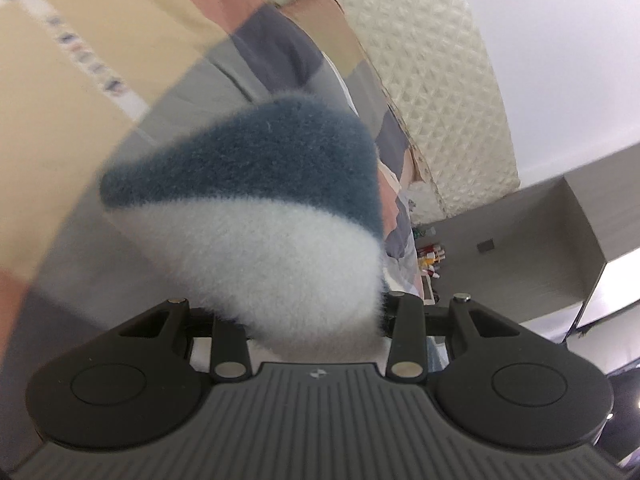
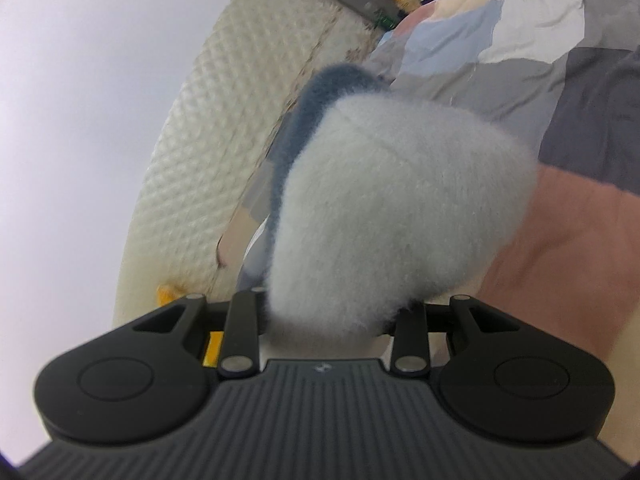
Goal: Fold large clothes
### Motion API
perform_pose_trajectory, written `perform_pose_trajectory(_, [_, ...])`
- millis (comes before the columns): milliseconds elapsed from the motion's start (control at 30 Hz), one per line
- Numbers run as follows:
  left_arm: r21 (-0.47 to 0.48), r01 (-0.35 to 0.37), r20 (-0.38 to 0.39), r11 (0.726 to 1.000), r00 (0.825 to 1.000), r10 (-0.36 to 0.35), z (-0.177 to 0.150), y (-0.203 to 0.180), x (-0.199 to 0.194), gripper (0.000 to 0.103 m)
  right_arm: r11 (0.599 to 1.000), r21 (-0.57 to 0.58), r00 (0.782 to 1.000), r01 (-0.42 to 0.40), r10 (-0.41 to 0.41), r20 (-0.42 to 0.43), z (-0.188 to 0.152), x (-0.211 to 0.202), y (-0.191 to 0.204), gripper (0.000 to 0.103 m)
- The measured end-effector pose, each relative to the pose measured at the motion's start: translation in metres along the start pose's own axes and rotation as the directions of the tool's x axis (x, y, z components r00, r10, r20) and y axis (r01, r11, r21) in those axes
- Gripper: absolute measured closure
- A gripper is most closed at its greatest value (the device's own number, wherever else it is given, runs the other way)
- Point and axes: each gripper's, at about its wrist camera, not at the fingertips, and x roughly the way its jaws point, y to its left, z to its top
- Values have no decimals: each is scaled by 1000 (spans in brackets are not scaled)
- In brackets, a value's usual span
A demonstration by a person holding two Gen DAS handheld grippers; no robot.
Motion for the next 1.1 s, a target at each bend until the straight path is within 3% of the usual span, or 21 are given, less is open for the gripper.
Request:
perform_pose_trajectory(233, [36,13,-76,999,997,-10,-2,11,93,60,1000,10,999,27,-27,36,27,46,-51,66])
perform_pose_trajectory(333, [116,47,-87,992,996,-37,-10,24,118,60,999,10,998,37,-37,46,22,54,-75,66])
perform_pose_trajectory(467, [96,39,-121,995,992,-27,-19,52,131,60,999,24,998,46,-47,33,9,59,-103,66])
perform_pose_trajectory(600, [149,54,-147,987,989,-32,-23,68,129,59,999,47,999,27,-29,39,-4,50,-117,66])
perform_pose_trajectory(833, [104,77,-169,992,984,-59,-29,99,127,54,996,84,1000,1,-3,28,-22,41,-147,64])
perform_pose_trajectory(967, [101,77,-178,992,982,-58,-31,99,124,53,995,93,999,-21,18,34,-26,38,-154,62])
perform_pose_trajectory(1100, [120,50,-201,991,979,-25,-21,84,136,53,992,124,1000,6,-8,14,-22,38,-149,61])
